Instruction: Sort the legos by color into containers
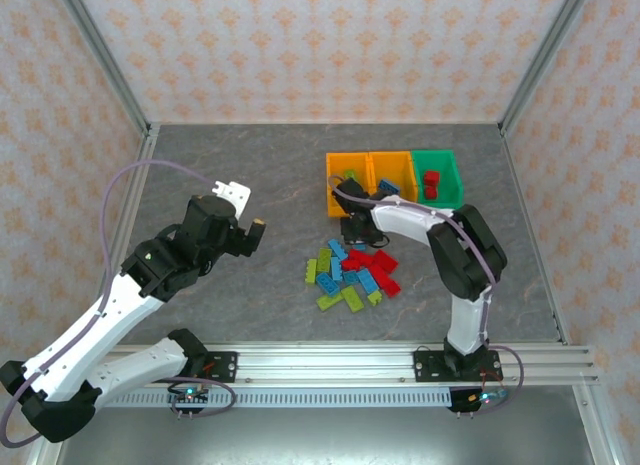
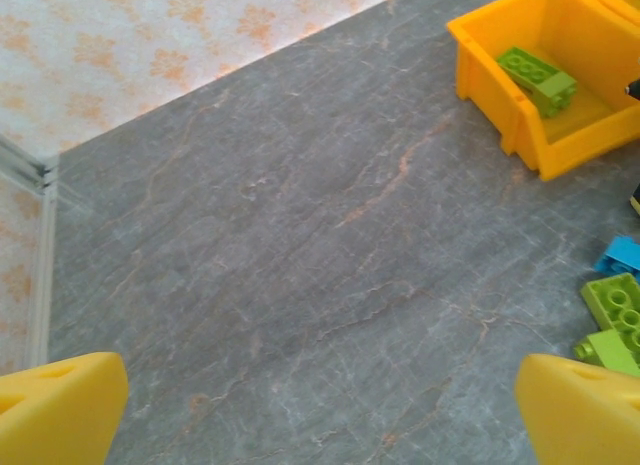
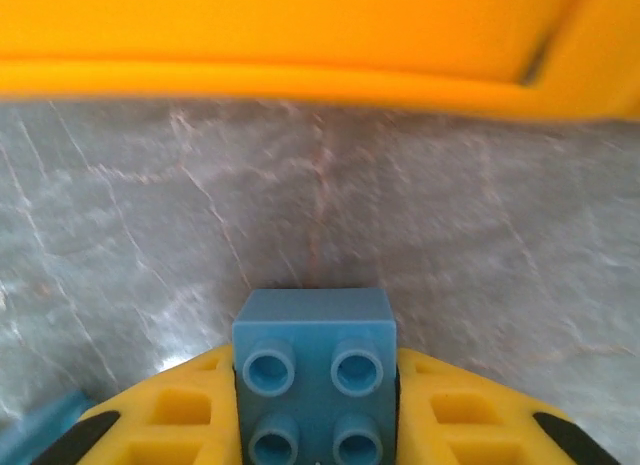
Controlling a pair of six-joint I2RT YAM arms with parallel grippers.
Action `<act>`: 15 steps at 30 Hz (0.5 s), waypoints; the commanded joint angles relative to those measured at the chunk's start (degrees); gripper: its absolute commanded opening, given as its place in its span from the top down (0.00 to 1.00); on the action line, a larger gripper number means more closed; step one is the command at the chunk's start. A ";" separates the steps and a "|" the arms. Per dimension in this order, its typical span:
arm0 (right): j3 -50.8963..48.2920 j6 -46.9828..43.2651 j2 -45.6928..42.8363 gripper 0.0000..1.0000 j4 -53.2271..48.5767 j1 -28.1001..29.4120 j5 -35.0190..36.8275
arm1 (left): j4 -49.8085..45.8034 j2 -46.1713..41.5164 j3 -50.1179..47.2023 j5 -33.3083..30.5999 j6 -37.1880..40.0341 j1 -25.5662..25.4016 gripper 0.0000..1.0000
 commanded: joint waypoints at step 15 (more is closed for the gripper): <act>6.08 -6.92 -9.38 0.80 10.34 -13.98 9.97 | 2.99 -3.70 -1.83 5.20 2.58 1.09 0.00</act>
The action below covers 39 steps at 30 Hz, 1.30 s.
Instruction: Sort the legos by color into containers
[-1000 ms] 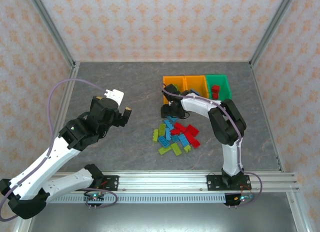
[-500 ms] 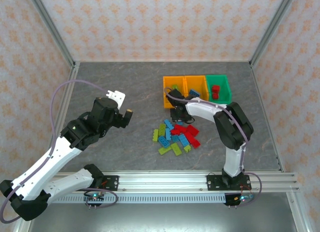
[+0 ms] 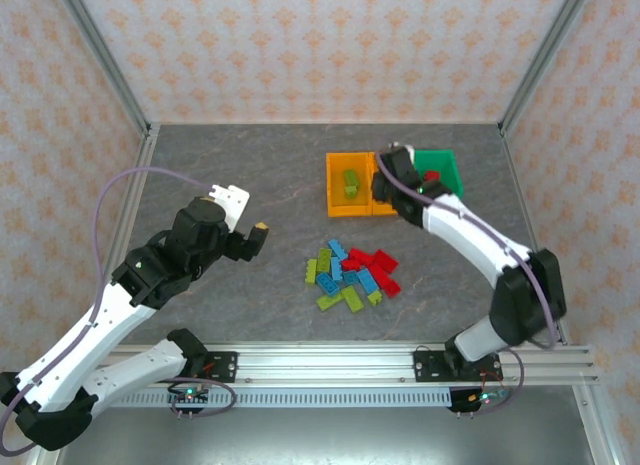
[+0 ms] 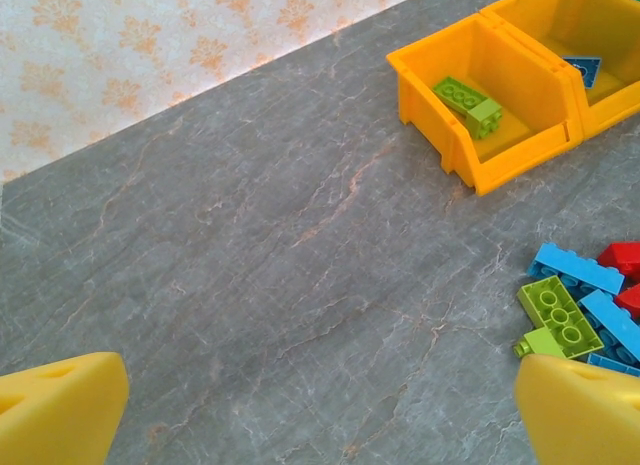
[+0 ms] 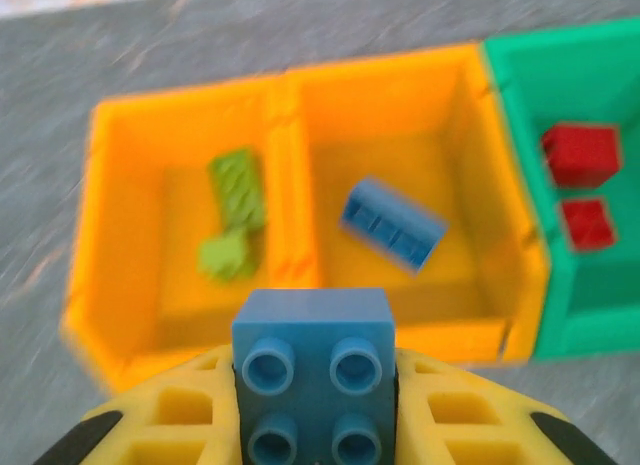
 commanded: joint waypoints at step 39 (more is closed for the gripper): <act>-11.02 8.81 -25.28 0.27 -16.31 1.57 -30.57 | 6.25 47.84 8.26 14.40 -39.25 -6.07 0.36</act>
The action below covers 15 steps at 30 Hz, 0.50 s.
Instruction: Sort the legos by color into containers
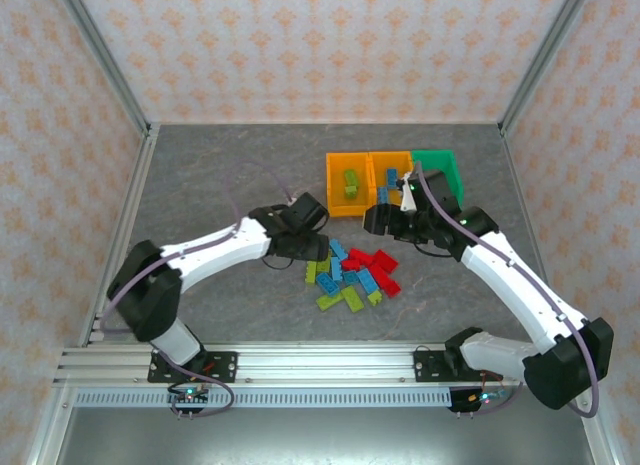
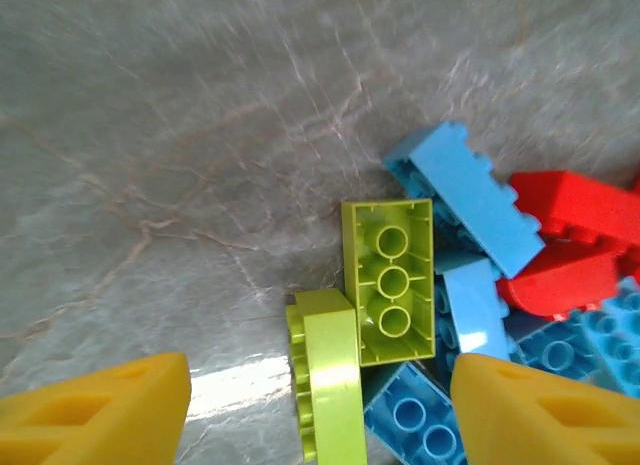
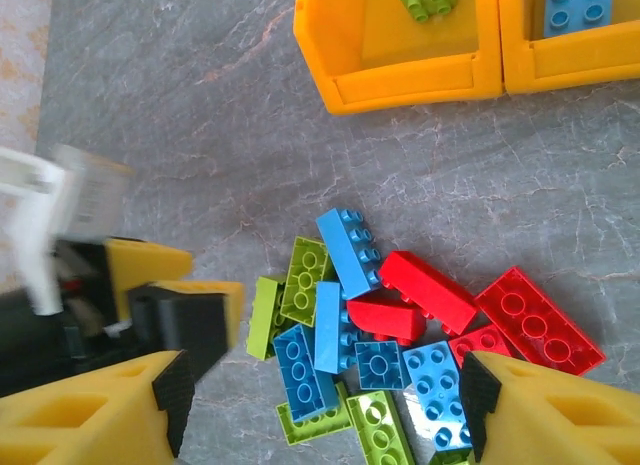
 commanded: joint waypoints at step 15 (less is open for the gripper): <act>2.95 0.87 3.77 0.27 -0.76 0.25 1.09 | 2.80 7.44 -1.86 1.35 -3.97 -0.83 0.57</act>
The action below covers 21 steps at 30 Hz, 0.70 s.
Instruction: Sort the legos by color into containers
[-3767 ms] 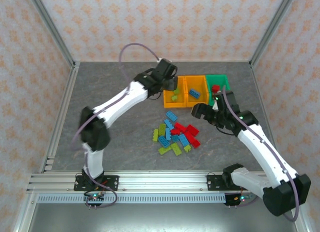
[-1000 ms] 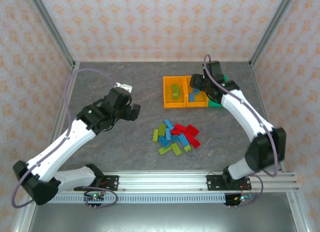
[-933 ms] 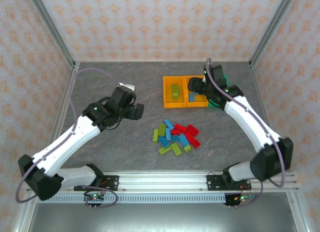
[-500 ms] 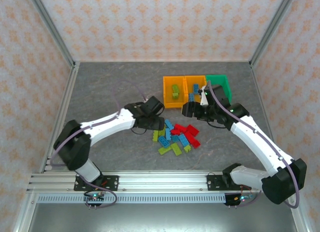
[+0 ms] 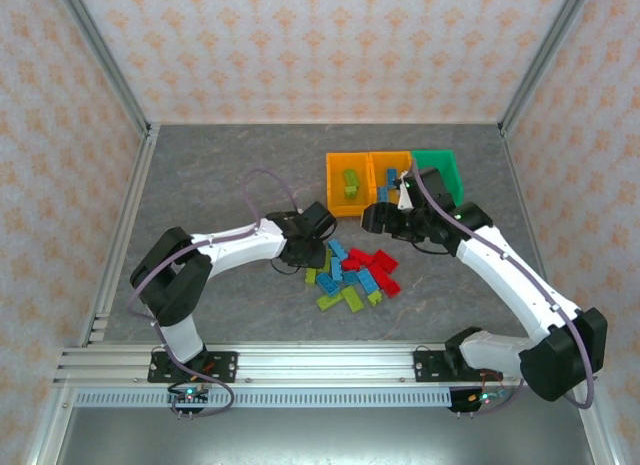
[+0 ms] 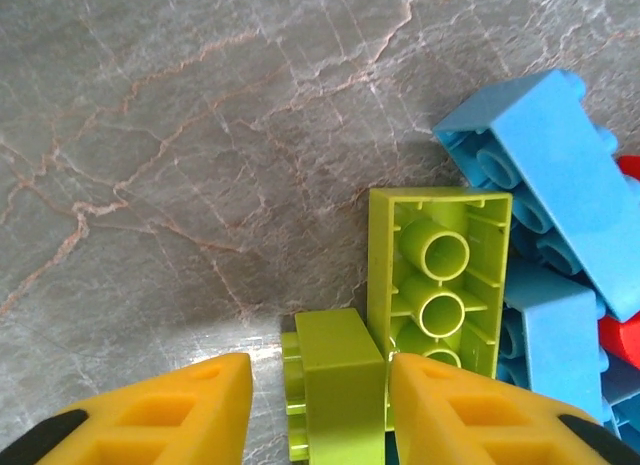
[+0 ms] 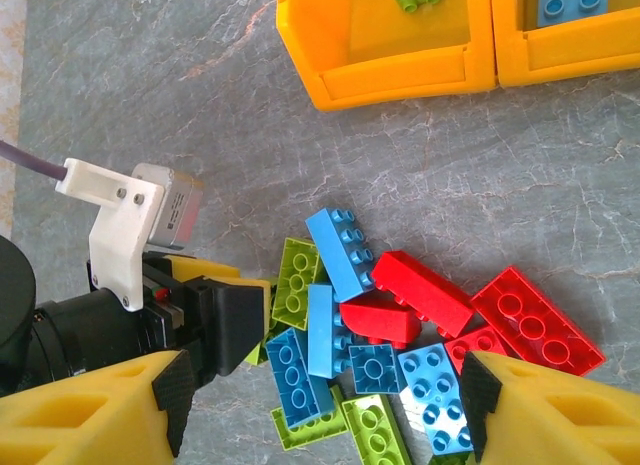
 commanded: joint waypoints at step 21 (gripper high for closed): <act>1.02 2.08 -0.43 0.27 0.22 0.31 1.75 | -1.67 -7.67 7.46 -0.96 1.31 -1.68 0.77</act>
